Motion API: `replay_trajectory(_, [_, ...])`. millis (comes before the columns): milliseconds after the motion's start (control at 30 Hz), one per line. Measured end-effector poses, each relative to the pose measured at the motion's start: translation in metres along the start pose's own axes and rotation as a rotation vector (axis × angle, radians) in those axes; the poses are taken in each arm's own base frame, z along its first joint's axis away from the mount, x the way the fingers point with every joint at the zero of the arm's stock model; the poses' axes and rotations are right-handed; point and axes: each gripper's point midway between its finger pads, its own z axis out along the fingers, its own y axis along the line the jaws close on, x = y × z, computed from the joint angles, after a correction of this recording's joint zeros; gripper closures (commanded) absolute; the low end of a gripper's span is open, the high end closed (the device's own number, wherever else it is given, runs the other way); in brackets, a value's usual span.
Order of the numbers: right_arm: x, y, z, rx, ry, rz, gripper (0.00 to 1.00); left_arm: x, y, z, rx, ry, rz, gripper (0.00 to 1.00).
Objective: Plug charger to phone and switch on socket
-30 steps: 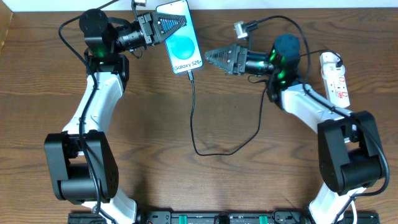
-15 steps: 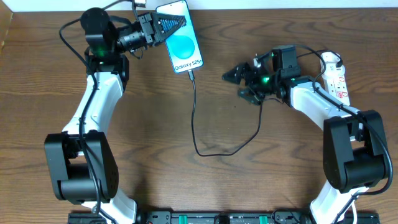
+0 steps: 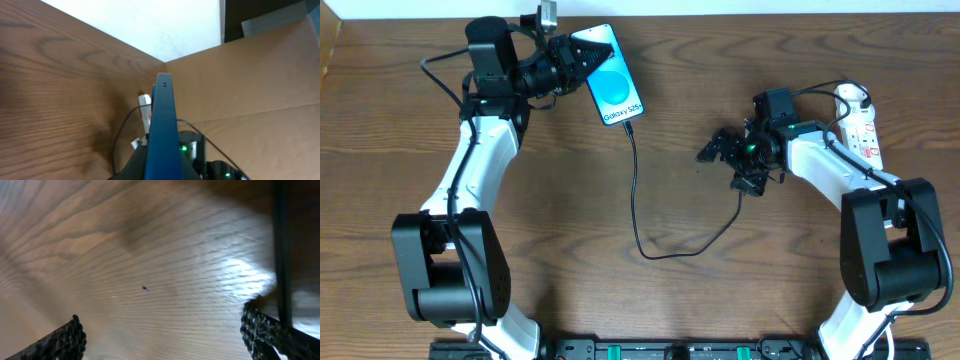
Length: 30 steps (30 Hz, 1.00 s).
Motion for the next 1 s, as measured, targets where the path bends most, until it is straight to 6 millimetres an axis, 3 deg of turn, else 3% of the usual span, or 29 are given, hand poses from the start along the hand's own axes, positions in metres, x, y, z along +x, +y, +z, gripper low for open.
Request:
replay_trajectory(367, [-0.014, -0.031, -0.015, 0.101, -0.042, 0.062, 0.01, 0.013, 0.025, -0.001, -0.095, 0.025, -0.012, 0.92])
replay_trajectory(500, [-0.022, -0.032, -0.02, 0.056, -0.038, 0.025, 0.01, 0.021, 0.039, -0.003, -0.151, 0.041, -0.028, 0.92])
replay_trajectory(600, [-0.028, -0.017, -0.021, -0.036, -0.039, -0.077, 0.01, 0.028, 0.053, -0.006, -0.216, 0.048, -0.059, 0.93])
replay_trajectory(733, [-0.027, 0.019, -0.026, -0.222, -0.024, -0.25, 0.01, 0.031, 0.064, -0.009, -0.269, 0.048, -0.064, 0.92])
replay_trajectory(1000, [-0.018, 0.079, -0.05, -0.554, -0.014, -0.488, 0.01, 0.04, 0.066, -0.001, -0.296, 0.069, -0.031, 0.92])
